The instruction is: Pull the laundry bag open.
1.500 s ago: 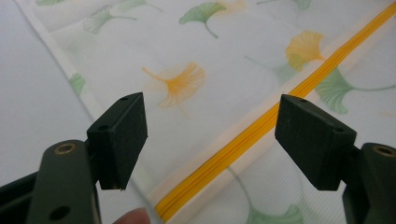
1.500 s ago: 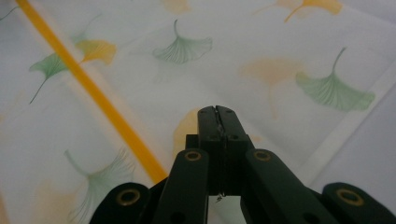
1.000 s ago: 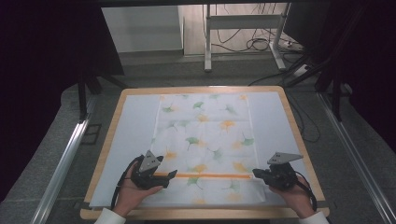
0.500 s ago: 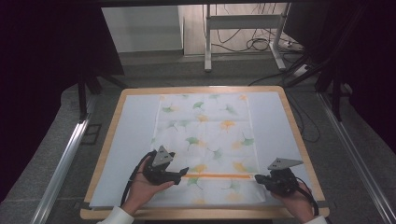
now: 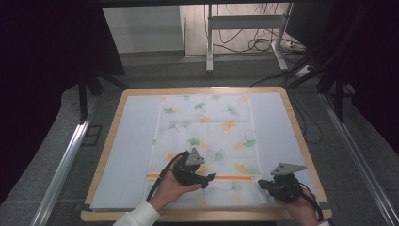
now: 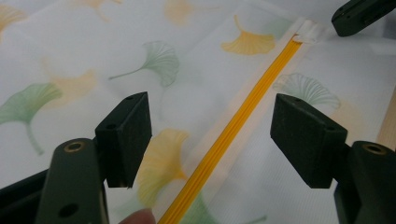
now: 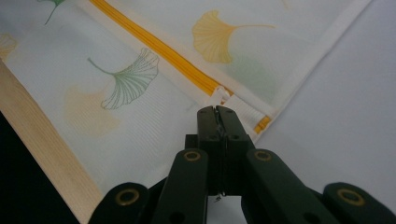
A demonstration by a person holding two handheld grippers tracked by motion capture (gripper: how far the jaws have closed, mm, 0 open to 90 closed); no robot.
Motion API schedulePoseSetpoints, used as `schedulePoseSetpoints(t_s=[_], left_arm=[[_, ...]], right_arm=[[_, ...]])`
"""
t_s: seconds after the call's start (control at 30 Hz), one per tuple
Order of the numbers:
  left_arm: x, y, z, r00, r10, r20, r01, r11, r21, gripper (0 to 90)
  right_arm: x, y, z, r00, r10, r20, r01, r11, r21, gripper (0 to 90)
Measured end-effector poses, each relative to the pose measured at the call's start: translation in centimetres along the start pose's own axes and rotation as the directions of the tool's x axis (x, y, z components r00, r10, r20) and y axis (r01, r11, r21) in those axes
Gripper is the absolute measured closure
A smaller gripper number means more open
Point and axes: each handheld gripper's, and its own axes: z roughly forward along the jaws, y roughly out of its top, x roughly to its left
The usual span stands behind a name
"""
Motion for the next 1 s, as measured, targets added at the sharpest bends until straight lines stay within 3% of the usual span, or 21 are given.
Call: schedulePoseSetpoints(t_s=[0.3, 0.5, 1.0], left_arm=[[-2.6, 2.9, 2.8, 0.9957, 0.072, 0.058, -0.072, 0.9974, 0.005, 31.2], [-3.4, 3.7, 3.8, 0.9911, 0.106, 0.080, -0.108, 0.9940, 0.019, 32.4], [-3.9, 4.1, 5.1, 0.9893, 0.114, 0.091, -0.116, 0.9929, 0.025, 35.0]], right_arm=[[0.1, -0.7, 0.0, 1.0000, 0.007, -0.003, -0.007, 1.000, 0.012, 88.8], [0.2, -0.8, 0.2, 1.0000, 0.002, -0.003, -0.002, 1.000, 0.027, 88.7], [0.1, -0.9, 0.4, 1.0000, 0.006, 0.006, -0.006, 0.999, 0.040, 88.4]])
